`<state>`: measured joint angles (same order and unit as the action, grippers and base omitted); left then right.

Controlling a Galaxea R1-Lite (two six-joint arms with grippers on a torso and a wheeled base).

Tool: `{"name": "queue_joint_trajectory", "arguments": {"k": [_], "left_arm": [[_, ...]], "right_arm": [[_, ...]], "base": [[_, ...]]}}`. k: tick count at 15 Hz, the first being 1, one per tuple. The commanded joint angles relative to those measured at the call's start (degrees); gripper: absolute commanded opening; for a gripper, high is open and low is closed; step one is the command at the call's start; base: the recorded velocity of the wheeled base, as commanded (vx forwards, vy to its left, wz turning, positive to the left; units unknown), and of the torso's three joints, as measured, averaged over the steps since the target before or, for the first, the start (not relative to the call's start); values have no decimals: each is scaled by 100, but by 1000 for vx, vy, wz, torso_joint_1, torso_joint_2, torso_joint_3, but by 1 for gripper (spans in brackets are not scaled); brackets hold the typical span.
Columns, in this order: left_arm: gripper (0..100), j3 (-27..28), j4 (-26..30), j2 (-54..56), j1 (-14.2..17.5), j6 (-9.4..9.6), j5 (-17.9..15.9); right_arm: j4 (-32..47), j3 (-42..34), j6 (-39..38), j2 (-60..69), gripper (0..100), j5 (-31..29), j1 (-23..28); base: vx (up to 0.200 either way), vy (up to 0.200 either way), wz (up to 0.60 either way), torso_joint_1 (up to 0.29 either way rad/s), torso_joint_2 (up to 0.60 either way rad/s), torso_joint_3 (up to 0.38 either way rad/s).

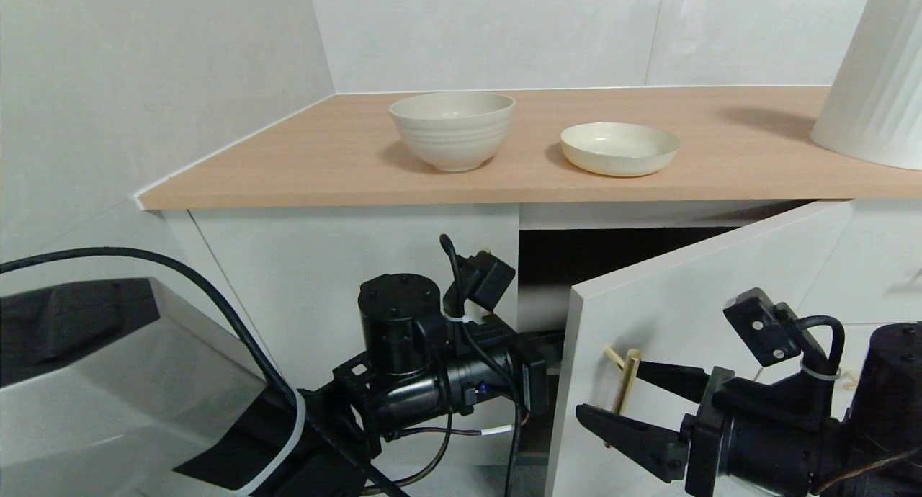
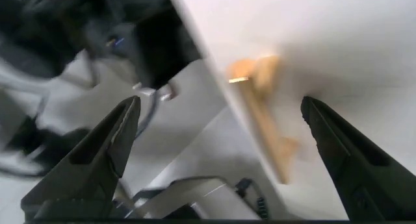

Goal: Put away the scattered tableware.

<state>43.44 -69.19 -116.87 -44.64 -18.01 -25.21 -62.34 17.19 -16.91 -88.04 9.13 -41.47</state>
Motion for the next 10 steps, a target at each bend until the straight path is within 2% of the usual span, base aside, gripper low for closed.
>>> {"name": "queue_joint_trajectory", "arguments": {"k": [1,3,6,10], "left_arm": [[0,-2,11,6,-18,-1,-45],[0,-10,2,6,-18,-1,-45],[0,-10,2,24,-18,-1,-45],[0,16,11,-46,-53,-10,-28]], "right_arm": [[179,-23,74,252,100,-219,148],[1145,-31,601,718,100,-298,201],[2569,57,715,1738,100,-386,192],[3017,-23,592,2335,100,-368,192]], "base": [[0,0,0,0,0,0],[0,0,0,0,0,0],[0,0,0,0,0,0],[0,0,0,0,0,0]]}}
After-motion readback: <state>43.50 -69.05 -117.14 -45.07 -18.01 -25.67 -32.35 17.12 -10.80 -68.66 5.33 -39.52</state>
